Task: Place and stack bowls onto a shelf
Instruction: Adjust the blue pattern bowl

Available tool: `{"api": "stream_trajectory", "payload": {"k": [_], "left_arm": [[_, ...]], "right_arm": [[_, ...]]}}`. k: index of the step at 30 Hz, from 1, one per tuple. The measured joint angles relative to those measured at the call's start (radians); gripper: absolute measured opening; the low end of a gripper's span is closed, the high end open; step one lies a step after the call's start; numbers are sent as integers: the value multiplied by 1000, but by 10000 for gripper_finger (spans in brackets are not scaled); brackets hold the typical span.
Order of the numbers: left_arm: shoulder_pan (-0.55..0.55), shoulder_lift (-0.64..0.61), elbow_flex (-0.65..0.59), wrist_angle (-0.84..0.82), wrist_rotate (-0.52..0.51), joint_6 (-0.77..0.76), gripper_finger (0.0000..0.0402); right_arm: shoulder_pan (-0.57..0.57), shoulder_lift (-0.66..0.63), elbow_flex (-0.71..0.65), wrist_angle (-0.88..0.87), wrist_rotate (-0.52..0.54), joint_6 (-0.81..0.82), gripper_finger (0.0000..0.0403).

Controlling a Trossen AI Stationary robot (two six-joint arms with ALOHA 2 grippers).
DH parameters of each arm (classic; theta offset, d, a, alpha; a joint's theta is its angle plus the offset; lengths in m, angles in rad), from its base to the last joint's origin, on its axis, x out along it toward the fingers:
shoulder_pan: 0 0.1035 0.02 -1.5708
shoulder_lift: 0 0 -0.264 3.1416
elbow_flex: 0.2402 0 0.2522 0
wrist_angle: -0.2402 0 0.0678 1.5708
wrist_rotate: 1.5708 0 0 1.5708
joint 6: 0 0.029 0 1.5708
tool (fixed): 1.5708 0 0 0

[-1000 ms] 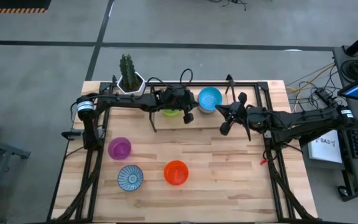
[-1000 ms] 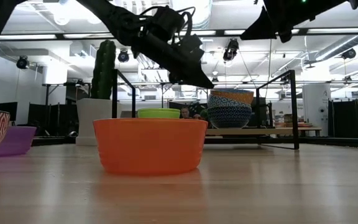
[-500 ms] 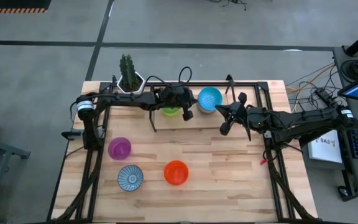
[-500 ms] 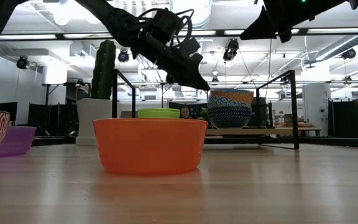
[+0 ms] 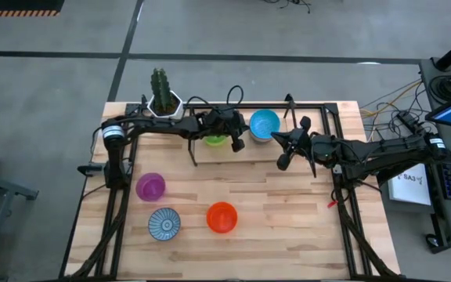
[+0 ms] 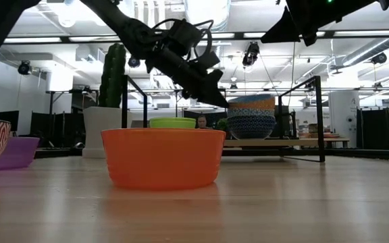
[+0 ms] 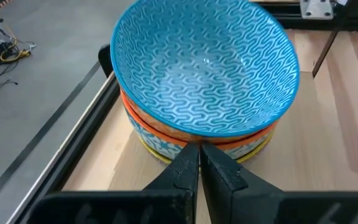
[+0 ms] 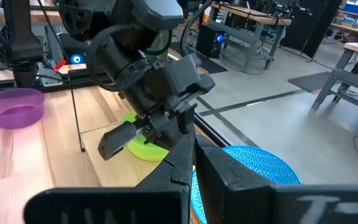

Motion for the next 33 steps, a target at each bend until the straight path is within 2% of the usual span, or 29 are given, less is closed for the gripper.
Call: {"api": "stream_trajectory", "payload": {"k": [13,21,25,28,33], "left_arm": [[-2,-33,2,-58,0,-27,0],[-8,-94,2,-64,3,-2,0],[-9,-158,2,-95,9,3,0],[-10,-225,-2,-117,53,17,0],[-10,-364,-51,-111,153,49,0]], "right_arm": [[-8,0,0,0,1,38,9],[-107,26,5,-21,-2,186,9],[-195,73,100,-172,-9,258,9],[-284,145,211,-308,-97,283,9],[-453,322,440,-569,-345,333,9]]}}
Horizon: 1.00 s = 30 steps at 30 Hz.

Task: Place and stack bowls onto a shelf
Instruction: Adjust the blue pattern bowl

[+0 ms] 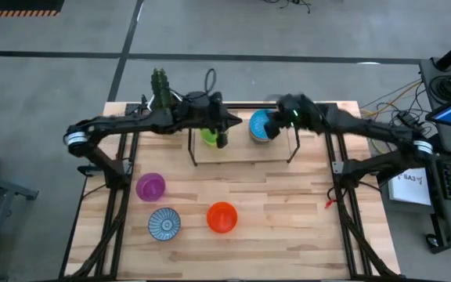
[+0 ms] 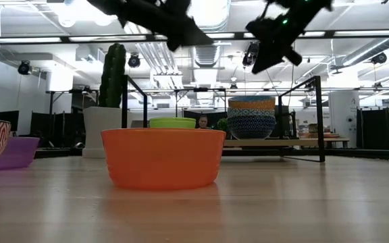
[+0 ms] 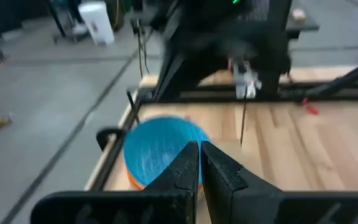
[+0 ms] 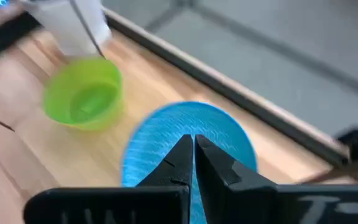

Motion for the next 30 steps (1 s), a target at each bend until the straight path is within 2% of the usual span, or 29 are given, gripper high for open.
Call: {"api": "stream_trajectory", "payload": {"k": [2,7,14,23,30], "left_arm": [[0,-58,-30,3,4,4,0],[0,-183,-123,33,6,15,0],[0,-319,-225,43,-6,12,0],[1,-412,-279,38,-11,12,0],[1,-420,-285,38,-12,12,0]], "right_arm": [[-62,80,99,-122,-50,4,9],[-160,255,312,-359,-53,-14,9],[-175,391,475,-521,-55,-43,9],[-173,399,515,-550,-58,-43,9],[-163,396,515,-570,-125,-34,9]]}}
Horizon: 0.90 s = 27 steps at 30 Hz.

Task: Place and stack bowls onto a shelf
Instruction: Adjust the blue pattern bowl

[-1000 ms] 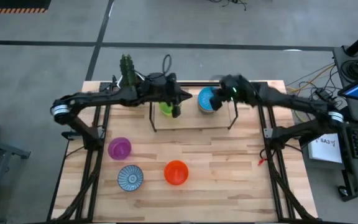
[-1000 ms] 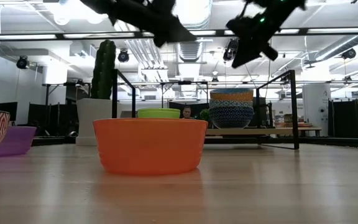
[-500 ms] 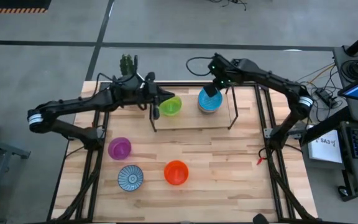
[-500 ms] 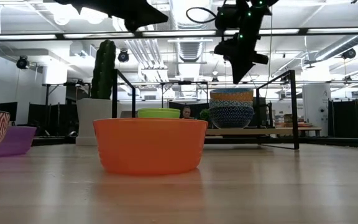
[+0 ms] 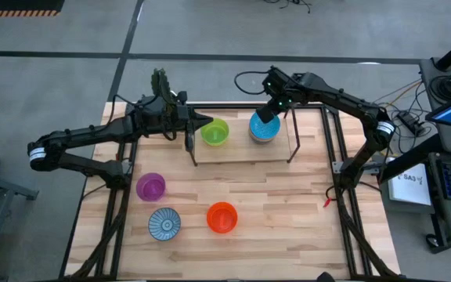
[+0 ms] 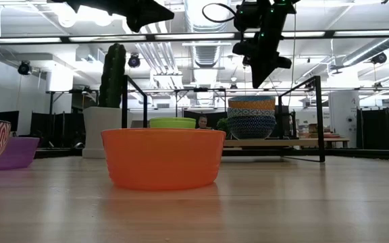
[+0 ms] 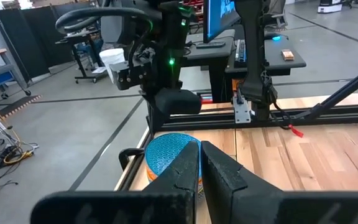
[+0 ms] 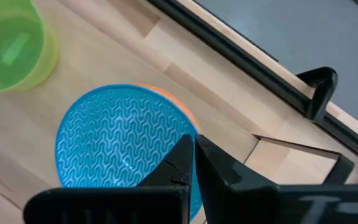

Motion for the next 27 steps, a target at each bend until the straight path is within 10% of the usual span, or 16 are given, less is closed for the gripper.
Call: {"api": "stream_trajectory", "payload": {"k": [27], "left_arm": [[0,14,0,6,-1,0,0]], "right_arm": [[5,75,-6,13,7,-3,9]]}}
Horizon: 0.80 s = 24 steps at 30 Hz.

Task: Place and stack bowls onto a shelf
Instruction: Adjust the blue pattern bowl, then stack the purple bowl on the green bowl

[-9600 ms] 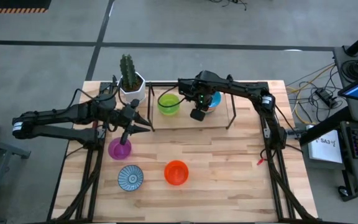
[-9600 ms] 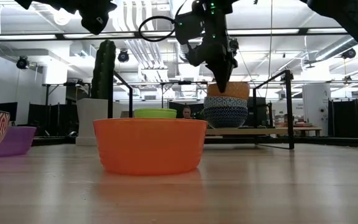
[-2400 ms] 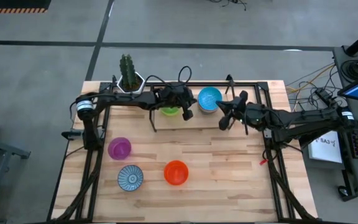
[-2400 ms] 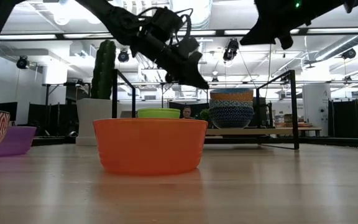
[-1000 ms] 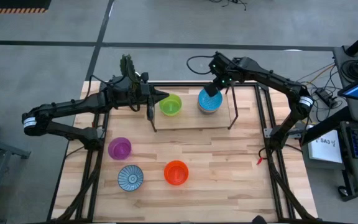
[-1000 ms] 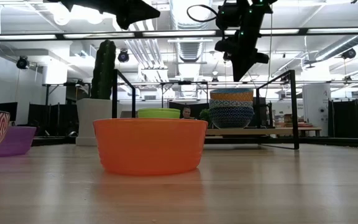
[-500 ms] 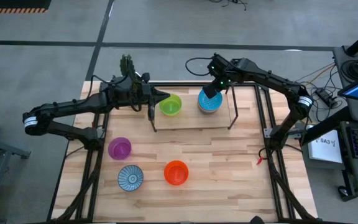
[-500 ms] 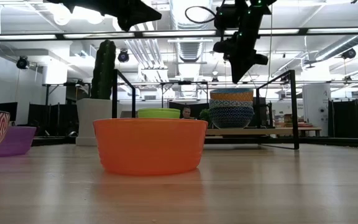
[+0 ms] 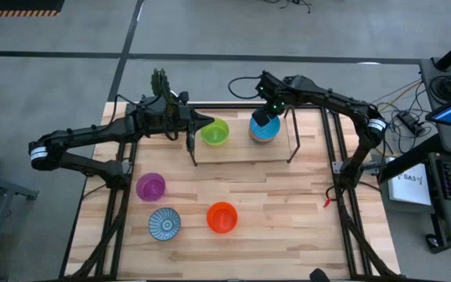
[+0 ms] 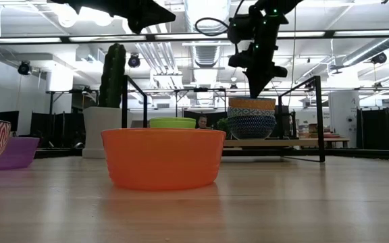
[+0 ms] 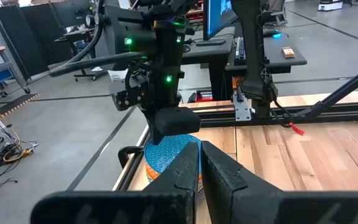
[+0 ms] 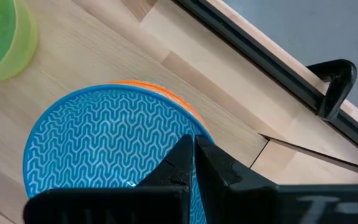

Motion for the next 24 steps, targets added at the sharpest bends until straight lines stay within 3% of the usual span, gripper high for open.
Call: {"api": "stream_trajectory", "payload": {"k": [6,11,19,24], "left_arm": [[0,0,2,-8,0,-18,0],[-19,-15,3,-75,1,-112,0],[-160,-34,8,-351,52,-251,0],[-275,-29,71,-643,52,-412,0]], "right_arm": [[14,-47,6,-8,-1,-5,9],[102,-138,0,2,-2,0,9],[407,-283,-123,151,165,55,9],[598,-349,-274,385,177,67,9]]}}
